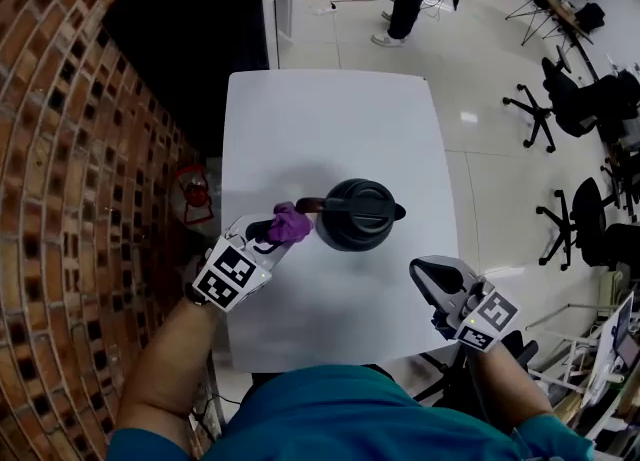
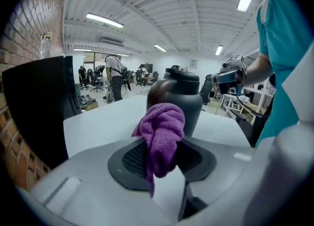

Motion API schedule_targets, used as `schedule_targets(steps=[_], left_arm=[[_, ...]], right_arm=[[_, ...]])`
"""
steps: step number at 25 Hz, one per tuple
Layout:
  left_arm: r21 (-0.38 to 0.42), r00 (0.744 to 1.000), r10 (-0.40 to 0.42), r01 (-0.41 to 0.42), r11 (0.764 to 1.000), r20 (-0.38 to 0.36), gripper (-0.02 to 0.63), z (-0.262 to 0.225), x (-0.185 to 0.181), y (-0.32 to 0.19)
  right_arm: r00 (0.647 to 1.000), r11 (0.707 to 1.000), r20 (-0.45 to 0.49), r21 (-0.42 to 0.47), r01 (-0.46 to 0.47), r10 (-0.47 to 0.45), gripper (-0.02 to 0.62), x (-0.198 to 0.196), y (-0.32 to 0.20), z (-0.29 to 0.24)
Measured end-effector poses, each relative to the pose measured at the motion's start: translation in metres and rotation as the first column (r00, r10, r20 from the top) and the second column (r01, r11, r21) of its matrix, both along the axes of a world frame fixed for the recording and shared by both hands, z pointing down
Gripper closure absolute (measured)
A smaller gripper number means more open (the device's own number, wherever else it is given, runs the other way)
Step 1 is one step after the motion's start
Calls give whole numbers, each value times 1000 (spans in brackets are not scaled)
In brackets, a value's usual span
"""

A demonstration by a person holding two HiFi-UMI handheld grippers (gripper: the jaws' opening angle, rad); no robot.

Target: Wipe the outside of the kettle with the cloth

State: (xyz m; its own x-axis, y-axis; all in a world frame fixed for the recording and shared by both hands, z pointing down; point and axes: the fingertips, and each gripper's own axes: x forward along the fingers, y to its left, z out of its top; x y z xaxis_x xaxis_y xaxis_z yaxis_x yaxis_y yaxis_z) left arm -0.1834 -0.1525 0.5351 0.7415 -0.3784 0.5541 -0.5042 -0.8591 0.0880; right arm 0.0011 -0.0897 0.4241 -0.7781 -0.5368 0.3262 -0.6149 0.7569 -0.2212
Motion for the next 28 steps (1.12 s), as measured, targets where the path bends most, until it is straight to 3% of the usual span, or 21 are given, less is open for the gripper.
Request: schedule_targets(steps=[4, 8, 10, 12, 15, 17, 20, 22, 24, 26, 28], left_arm=[[-72, 1000, -2, 3, 997, 5, 474, 34, 15, 13], [-151, 998, 58, -58, 987, -3, 474, 65, 33, 26], [-187, 997, 66, -70, 980, -27, 474, 69, 23, 20], [-207, 999, 36, -43, 977, -38, 476, 58, -6, 1], [-172, 999, 48, -47, 984, -3, 479, 23, -41, -35], [-143, 997, 79, -79, 987, -6, 480, -4, -46, -59], [-130, 982, 171, -180, 975, -78, 480, -41, -29, -89], [-148, 944, 309, -325, 934, -118, 480, -54, -4, -93], [-196, 872, 478, -489, 850, -103, 479, -47, 19, -83], [-258, 797, 600, -595, 761, -68, 480, -29, 34, -73], [-304, 751, 659, -637, 709, -37, 479, -10, 42, -71]], right_arm=[[1000, 1000, 7, -7, 24, -24, 592, 9, -19, 11], [1000, 1000, 3, -21, 4, -4, 592, 24, -23, 12], [1000, 999, 5, -28, -22, 23, 592, 34, -25, 13], [999, 999, -2, -30, -42, 42, 592, 44, -28, 14], [998, 998, -5, -9, -58, 58, 592, 53, -47, 16], [998, 998, 3, 15, -62, 62, 592, 53, -67, 15], [999, 998, 13, 50, -49, 48, 592, 47, -99, 12], [999, 997, 25, 60, -40, 38, 592, 42, -115, 12], [999, 998, 34, 59, -31, 29, 592, 38, -126, 15], [999, 998, 39, 53, -29, 27, 592, 37, -133, 20], [999, 998, 41, 41, -38, 36, 592, 41, -139, 25]])
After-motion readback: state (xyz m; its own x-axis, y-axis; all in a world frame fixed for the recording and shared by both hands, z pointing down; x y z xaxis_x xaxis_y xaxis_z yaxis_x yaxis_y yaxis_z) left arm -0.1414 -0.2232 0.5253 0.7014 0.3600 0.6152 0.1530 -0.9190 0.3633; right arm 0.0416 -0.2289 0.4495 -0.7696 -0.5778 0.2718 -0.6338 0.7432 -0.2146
